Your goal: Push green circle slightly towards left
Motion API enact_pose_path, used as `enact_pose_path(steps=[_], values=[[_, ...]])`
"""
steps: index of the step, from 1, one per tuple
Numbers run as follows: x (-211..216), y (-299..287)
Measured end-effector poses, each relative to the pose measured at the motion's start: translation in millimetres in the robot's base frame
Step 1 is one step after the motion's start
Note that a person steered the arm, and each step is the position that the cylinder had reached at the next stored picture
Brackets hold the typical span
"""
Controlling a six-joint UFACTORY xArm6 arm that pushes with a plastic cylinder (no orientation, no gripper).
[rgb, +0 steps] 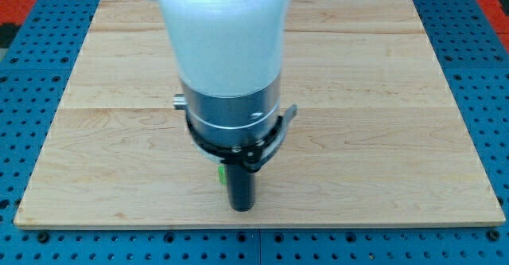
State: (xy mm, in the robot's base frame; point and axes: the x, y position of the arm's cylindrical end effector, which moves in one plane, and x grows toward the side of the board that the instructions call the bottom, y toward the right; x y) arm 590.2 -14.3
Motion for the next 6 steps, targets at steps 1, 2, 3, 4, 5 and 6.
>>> enact_pose_path(steps=[1,2,3,4,5,6], values=[[-4.3,7.1],[-15.8,6.0],[-18.0,6.9],[-40.9,68.8],[-85.1,94.5],[-95.4,35.5]])
